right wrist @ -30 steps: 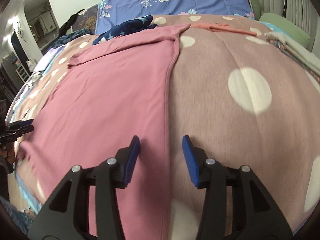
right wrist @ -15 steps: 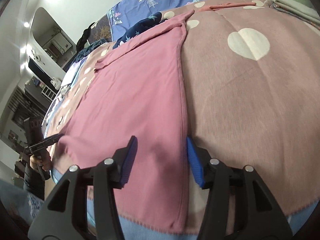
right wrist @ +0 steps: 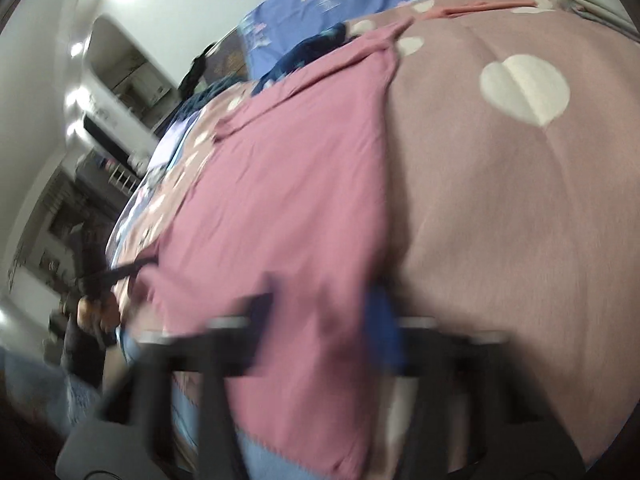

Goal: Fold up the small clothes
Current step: 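Grasp the shirt hem with the left tool while the right tool grasps it too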

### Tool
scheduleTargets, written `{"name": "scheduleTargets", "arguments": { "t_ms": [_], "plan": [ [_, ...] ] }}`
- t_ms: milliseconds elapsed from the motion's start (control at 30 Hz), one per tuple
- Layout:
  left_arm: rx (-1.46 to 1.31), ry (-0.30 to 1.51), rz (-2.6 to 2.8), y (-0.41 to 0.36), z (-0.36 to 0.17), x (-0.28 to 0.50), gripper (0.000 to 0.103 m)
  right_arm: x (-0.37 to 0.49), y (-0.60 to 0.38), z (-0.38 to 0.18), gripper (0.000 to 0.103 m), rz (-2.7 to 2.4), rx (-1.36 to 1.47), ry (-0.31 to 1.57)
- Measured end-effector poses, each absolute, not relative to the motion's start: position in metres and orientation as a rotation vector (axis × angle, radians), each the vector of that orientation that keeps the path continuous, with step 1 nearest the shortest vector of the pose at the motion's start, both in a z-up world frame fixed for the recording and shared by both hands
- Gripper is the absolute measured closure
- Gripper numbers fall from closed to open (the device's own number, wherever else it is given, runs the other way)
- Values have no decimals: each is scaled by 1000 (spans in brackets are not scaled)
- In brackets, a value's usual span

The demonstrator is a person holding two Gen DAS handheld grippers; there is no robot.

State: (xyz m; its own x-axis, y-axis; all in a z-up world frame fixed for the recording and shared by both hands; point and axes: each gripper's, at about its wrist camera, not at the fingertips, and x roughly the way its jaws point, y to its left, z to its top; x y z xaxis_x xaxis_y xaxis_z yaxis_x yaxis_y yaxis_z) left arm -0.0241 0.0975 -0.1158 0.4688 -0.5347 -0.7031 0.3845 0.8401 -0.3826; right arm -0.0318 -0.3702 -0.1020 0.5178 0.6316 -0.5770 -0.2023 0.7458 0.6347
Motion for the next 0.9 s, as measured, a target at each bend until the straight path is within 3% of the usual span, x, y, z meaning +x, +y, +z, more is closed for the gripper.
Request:
{"name": "scheduleTargets", "arguments": {
  "t_ms": [67,200,367,467,600,767,800,833,867,900],
  "plan": [
    [-187,826,-577,100,-84,-24,99,-39,-382,-75,99,555,579,763],
    [-141,731,-603,103,-44,-34,99,-48,-387,-55,99,551,550,719],
    [-150,823,-588,106,-73,-40,98,-47,-382,-90,97,517,552,819],
    [-183,925,-546,109,-105,-35,95,-45,-384,-111,87,483,587,887],
    [-212,962,-540,112,-123,-46,68,-57,-382,-116,67,517,536,910],
    [-267,959,-593,113,-131,-55,61,-60,-377,-115,56,574,493,916],
    [-268,955,-593,112,-132,-53,61,-59,-376,-114,63,572,488,916],
    [-265,949,-592,112,-132,-53,77,-59,-375,-113,74,575,496,912],
    [-276,948,-604,111,-130,-51,97,-57,-375,-111,99,599,528,909],
    [-302,945,-615,111,-128,-48,97,-54,-377,-106,98,615,576,888]
  ]
}}
